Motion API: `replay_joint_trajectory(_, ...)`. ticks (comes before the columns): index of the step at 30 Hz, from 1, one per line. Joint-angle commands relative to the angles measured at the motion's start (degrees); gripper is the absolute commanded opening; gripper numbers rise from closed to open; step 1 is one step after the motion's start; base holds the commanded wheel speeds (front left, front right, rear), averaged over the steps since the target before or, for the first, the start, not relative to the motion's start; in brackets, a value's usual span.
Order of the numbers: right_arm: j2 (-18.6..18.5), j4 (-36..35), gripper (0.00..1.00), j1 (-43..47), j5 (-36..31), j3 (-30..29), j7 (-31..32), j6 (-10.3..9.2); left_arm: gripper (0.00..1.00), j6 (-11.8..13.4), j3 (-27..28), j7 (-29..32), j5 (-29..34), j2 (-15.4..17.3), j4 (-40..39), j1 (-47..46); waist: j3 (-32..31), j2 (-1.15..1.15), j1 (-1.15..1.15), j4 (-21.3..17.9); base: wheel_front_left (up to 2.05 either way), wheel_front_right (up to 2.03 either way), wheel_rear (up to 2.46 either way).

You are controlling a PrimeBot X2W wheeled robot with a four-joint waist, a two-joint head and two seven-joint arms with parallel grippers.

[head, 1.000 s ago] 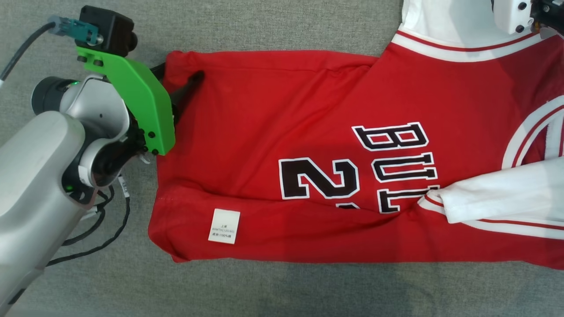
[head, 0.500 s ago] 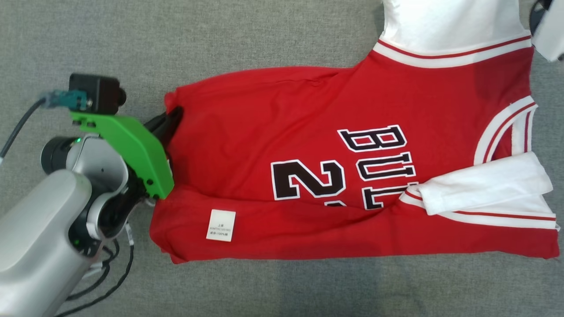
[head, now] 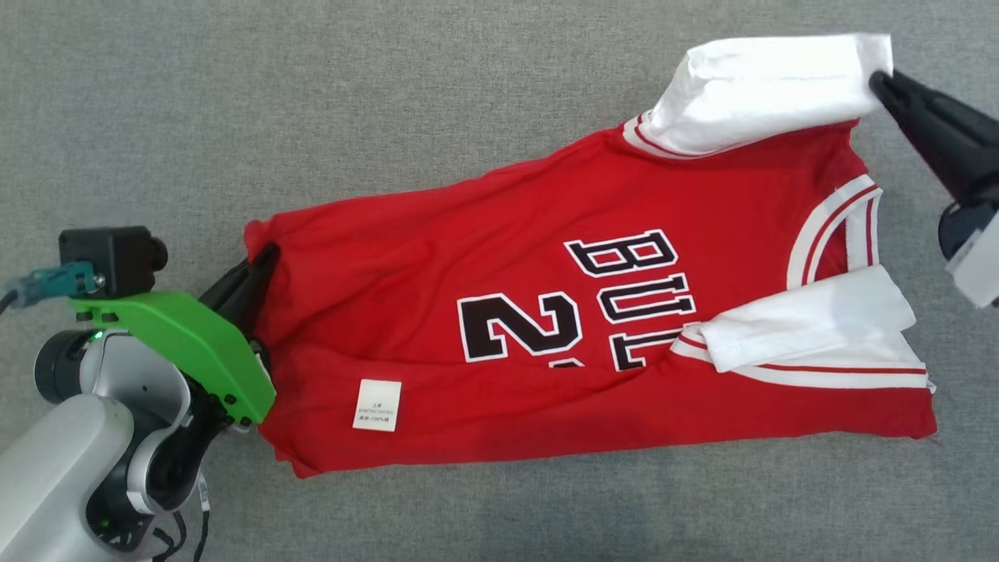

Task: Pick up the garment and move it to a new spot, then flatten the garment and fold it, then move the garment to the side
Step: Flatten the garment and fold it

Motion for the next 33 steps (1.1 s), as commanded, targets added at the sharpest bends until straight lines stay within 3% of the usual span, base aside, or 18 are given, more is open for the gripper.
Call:
replay_joint_trajectory(1,-0.16,-0.68,0.0,1.45,0.2,-0.6,-0.42,0.01,0.0,0.46,0.38,-0.47,0.18,0.49,-0.47,1.01,-0.76,0.69,0.0,-0.76,0.0,0.0,0.0)
replay_joint_trajectory(7,0.5,-7.99,0.0,15.53,0.31,-5.27,-0.05,0.01,0.0,2.46,1.9,-5.11,0.0,2.69,-5.18,7.4,-1.99,0.69,0.0,-1.83,0.0,0.0,0.0)
replay_joint_trajectory(14,3.81,-11.54,0.0,27.24,-1.37,-7.74,-1.73,0.01,0.0,4.22,3.07,-10.77,-0.92,2.03,-8.29,14.29,-2.91,0.69,0.0,-2.93,0.0,0.0,0.0)
replay_joint_trajectory(22,7.07,-12.68,0.0,33.59,-1.6,-7.65,-3.11,0.01,0.0,5.29,4.25,-14.1,-0.51,1.54,-9.79,16.54,-3.33,0.69,0.0,-2.22,0.0,0.0,0.0)
replay_joint_trajectory(33,5.09,-5.37,0.0,32.29,-5.66,-2.54,-5.78,0.01,0.0,6.82,2.13,-15.49,1.72,1.88,-11.53,19.7,-3.54,0.69,0.0,-2.33,0.0,0.0,0.0)
